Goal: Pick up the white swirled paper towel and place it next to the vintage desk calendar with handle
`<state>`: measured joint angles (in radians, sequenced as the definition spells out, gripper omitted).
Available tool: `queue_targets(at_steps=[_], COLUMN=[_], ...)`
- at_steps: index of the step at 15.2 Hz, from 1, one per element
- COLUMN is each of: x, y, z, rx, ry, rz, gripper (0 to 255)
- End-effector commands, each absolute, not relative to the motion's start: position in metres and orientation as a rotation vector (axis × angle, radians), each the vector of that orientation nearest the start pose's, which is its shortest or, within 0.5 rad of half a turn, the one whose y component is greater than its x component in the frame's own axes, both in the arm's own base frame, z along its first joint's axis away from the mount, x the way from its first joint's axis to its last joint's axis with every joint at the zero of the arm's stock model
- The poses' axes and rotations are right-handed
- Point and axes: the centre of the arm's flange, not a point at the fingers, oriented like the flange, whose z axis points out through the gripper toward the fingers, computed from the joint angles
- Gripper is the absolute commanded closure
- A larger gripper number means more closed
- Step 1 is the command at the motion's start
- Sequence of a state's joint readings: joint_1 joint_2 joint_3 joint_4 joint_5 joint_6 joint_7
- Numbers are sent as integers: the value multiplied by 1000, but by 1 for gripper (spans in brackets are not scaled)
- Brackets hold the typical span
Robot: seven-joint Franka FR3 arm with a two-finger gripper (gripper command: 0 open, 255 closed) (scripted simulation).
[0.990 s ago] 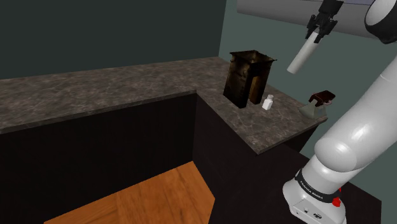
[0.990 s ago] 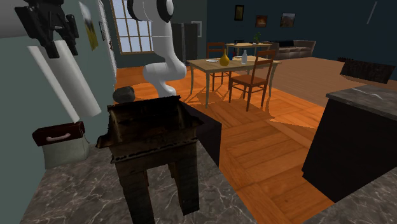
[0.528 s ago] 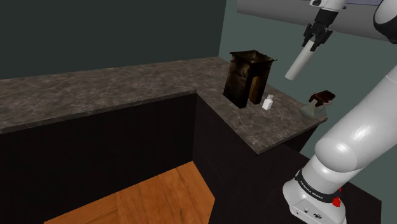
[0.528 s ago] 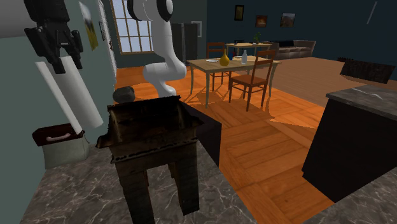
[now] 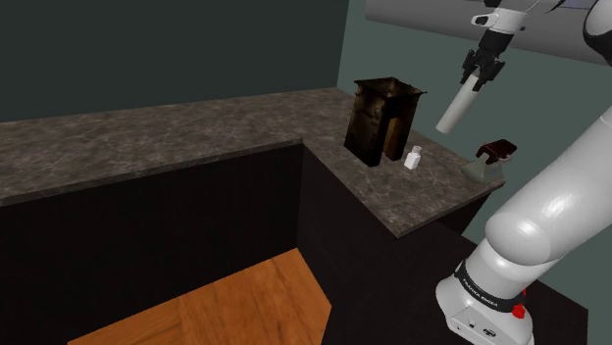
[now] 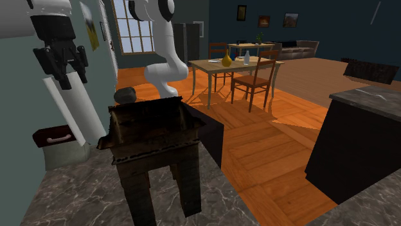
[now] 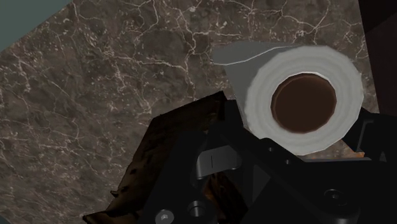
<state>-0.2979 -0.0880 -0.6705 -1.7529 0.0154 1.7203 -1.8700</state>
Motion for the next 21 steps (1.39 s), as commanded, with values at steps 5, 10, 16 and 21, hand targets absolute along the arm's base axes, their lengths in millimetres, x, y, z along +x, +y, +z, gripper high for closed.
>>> queue_targets(at_steps=[5,10,16,21], x=[299,299,299,299], y=[-454,-454,-454,-454], z=[556,529,498,471], rx=[-2850,-2850,-2850,-2850], ry=[-1377,-1377,-1377,-1377], rz=[-118,-118,-118,-118], gripper=[255,255,255,255])
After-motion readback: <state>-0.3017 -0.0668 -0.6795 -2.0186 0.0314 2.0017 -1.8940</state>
